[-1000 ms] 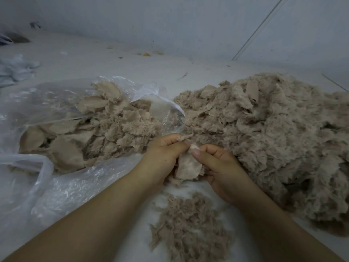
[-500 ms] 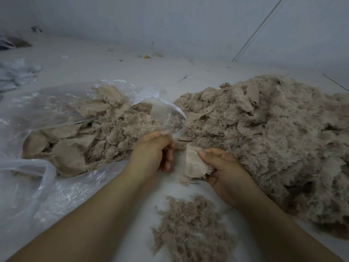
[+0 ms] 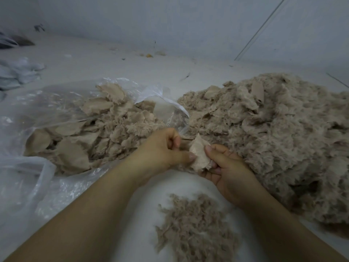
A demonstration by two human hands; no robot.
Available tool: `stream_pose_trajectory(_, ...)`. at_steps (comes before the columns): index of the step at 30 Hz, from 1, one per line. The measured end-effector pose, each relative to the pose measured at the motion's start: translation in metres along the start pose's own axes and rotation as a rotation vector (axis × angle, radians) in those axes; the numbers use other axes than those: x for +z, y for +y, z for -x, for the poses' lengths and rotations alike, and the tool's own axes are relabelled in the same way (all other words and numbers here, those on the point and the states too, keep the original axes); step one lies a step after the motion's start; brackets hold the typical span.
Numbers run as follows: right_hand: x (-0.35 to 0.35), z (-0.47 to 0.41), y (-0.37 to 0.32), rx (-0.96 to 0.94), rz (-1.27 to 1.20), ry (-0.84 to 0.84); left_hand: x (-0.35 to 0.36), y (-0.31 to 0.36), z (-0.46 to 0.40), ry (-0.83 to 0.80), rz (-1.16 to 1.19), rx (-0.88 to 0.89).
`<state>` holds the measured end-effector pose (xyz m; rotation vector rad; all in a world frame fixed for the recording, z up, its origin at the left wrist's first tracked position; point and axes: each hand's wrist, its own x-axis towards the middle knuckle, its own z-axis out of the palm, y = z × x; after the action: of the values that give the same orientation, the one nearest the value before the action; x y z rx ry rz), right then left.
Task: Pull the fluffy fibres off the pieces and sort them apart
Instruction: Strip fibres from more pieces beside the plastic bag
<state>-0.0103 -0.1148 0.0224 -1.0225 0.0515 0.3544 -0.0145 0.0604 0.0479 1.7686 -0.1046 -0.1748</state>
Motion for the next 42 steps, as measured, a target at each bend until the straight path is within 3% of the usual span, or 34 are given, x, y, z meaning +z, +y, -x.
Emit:
stream_pose_trajectory(4, 0.000, 0.000, -0.002, 0.009, 0.026, -0.005, 0.010, -0.004, 0.004, -0.083, -0.183, -0.074)
stream_pose_trajectory(13, -0.001, -0.001, 0.001, -0.034, 0.081, 0.042, -0.013, -0.002, 0.007, -0.366, -0.026, -0.131)
stream_pose_trajectory(20, -0.001, -0.004, 0.002, -0.032, 0.084, 0.024, -0.021, 0.000, 0.009, -0.535, -0.074, -0.109)
stream_pose_trajectory(23, -0.002, -0.002, 0.001, -0.036, 0.015, 0.041, -0.025, 0.002, 0.013, -0.700, -0.126, -0.104)
stream_pose_trajectory(26, -0.003, 0.000, 0.001, -0.052, 0.140, -0.051, -0.022, 0.006, 0.015, -0.769, -0.206, -0.017)
stream_pose_trajectory(35, -0.002, 0.000, -0.001, -0.056, 0.216, -0.007, -0.019, 0.000, 0.008, -0.623, -0.205, 0.128)
stream_pose_trajectory(39, -0.002, 0.000, 0.000, -0.088, 0.231, -0.059, -0.007, -0.004, 0.002, -0.202, -0.045, 0.113)
stream_pose_trajectory(42, -0.004, 0.002, 0.001, -0.091, 0.302, -0.100, 0.006, -0.009, 0.000, -0.011, -0.151, 0.134)
